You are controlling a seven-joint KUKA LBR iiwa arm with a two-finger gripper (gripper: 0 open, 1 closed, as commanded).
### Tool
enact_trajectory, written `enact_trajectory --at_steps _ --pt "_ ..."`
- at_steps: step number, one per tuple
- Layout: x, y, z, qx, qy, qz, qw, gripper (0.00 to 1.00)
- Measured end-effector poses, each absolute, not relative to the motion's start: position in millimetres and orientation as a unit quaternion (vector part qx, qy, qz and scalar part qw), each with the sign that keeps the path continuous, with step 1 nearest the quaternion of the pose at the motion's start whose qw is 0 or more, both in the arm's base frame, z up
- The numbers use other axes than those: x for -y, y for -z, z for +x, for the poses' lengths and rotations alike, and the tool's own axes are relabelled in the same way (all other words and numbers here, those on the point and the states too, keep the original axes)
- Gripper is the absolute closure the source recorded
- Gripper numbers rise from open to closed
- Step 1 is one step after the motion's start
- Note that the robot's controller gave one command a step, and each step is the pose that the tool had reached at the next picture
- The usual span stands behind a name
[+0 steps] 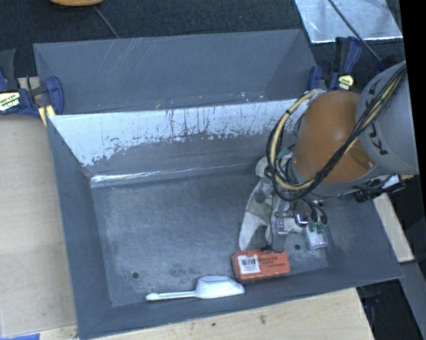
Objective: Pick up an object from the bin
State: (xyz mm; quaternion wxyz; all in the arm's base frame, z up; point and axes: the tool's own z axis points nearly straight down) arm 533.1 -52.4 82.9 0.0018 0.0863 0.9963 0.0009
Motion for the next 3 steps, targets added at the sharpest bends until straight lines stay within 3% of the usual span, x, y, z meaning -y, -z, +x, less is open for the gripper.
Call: enact_trajectory --at_steps 1,2,3 --pt "49.7 -89.4 526.9 -0.996 0.000 0.091 0.000 0.00" --pt "41.5 -80.8 524.7 -0.980 0.000 0.198 0.004 1.00" --pt "41.5 -80.8 524.7 -0.980 0.000 0.198 0.004 1.00"
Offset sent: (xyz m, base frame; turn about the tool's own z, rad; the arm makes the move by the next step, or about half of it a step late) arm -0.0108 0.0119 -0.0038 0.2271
